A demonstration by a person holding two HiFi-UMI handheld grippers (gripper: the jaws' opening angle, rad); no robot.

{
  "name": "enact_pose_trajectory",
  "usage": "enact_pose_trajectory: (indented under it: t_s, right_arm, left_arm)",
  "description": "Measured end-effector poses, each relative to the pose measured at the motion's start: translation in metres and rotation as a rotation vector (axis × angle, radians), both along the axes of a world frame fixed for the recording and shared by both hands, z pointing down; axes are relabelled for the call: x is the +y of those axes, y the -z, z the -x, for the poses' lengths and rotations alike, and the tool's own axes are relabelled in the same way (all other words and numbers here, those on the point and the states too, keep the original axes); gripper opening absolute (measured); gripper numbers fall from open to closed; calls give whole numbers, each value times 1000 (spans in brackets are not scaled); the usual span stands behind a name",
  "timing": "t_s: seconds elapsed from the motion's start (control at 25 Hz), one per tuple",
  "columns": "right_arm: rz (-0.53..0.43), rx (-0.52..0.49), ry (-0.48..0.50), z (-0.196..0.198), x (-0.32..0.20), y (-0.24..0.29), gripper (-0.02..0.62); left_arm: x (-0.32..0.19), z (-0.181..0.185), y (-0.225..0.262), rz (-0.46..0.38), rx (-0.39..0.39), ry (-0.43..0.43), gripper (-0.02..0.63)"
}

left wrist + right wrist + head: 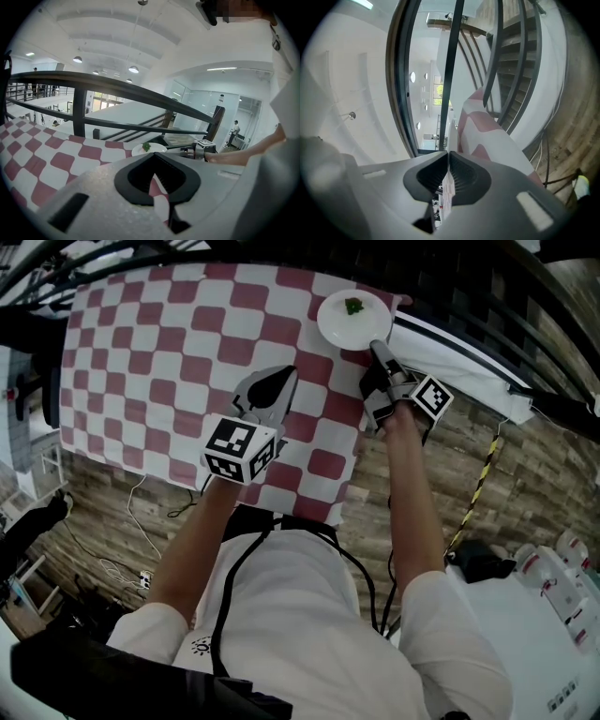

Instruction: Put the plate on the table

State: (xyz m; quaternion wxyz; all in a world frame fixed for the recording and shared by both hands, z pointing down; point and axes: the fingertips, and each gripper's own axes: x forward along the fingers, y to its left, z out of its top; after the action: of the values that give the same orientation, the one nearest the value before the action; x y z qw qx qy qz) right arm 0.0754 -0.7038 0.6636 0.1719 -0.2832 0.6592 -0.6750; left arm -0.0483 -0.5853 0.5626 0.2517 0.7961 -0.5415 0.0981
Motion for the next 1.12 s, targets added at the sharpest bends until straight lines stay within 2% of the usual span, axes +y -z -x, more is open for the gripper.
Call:
enact_pose_trajectory:
  t_s: [0.56, 0.84, 0.92, 1.12]
  right_arm:
    - [150, 216, 2, 9, -8, -37, 23]
    - [167, 313, -11, 9, -8, -41, 32]
    - [153, 330, -16, 12, -9, -38, 54]
    - [114, 294, -37, 18, -12, -25, 192]
  left_arm:
    - [14, 8, -1, 15, -14, -14, 8]
    - [21, 11, 2, 16, -21, -14, 8]
    - [23, 12, 3, 15, -21, -14, 6]
    - [28, 17, 11, 5, -23, -13, 8]
